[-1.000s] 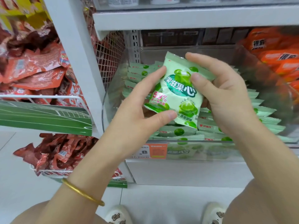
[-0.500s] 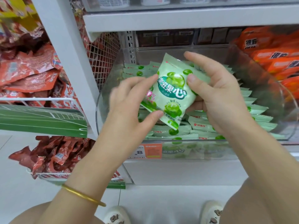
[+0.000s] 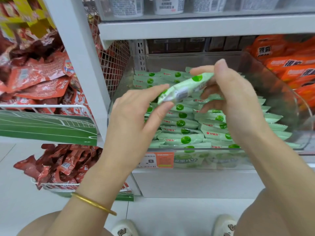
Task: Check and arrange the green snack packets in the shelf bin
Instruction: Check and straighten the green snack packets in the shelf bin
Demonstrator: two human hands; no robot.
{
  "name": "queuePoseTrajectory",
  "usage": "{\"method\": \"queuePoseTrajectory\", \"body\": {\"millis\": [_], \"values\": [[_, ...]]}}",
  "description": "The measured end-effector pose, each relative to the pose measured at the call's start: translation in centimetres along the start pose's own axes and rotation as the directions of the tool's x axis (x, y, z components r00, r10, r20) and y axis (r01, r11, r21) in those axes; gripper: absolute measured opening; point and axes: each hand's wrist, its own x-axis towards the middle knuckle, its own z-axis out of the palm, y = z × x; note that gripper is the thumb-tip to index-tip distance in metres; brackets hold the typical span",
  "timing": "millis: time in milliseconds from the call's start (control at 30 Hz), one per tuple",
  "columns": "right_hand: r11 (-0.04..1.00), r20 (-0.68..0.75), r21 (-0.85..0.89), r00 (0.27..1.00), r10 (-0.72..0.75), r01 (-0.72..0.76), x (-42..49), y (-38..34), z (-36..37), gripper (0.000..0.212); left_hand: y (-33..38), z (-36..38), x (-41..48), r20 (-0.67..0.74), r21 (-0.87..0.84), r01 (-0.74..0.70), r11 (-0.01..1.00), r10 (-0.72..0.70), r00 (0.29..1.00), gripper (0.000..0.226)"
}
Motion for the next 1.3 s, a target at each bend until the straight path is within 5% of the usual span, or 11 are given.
{"method": "queuePoseTrajectory", "body": {"millis": [67, 167, 367, 500, 900, 1301], "values": [[0.99, -0.032, -0.103, 0.994, -0.105, 0.101, 0.2, 0.1, -0.3, 0.027, 0.3, -0.1, 0.0, -0.021, -0.181, 0.079, 0.98, -0.084, 0.996, 0.025], [0.989, 0.117, 0.022, 0.982, -0.148, 0.147, 0.1, 0.0, -0.3, 0.009, 0.6, -0.3, 0.1, -0.01, -0.333, 0.161, 0.929, -0.175, 0.985, 0.017], [0.983, 0.087, 0.172, 0.993, -0.074, 0.058, -0.1, 0.1, 0.9, 0.02, 0.9, -0.4, 0.2, 0.152, -0.569, 0.319, 0.758, -0.284, 0.947, 0.035], [0.979, 0.057, 0.203, 0.998, -0.042, 0.03, -0.1, 0.2, 1.2, 0.021, 0.8, -0.3, -0.1, 0.202, -0.523, 0.323, 0.788, -0.254, 0.946, 0.056], [0.972, 0.039, 0.236, 0.999, -0.019, 0.01, -0.3, 0.2, 1.5, 0.023, 0.8, -0.6, -0.1, 0.194, -0.504, 0.3, 0.81, -0.233, 0.953, 0.05], [0.952, 0.091, 0.303, 0.996, 0.024, -0.05, -0.3, 0.0, 1.9, 0.024, 0.8, -0.3, -0.2, 0.161, -0.606, 0.353, 0.713, -0.325, 0.932, 0.05]]}}
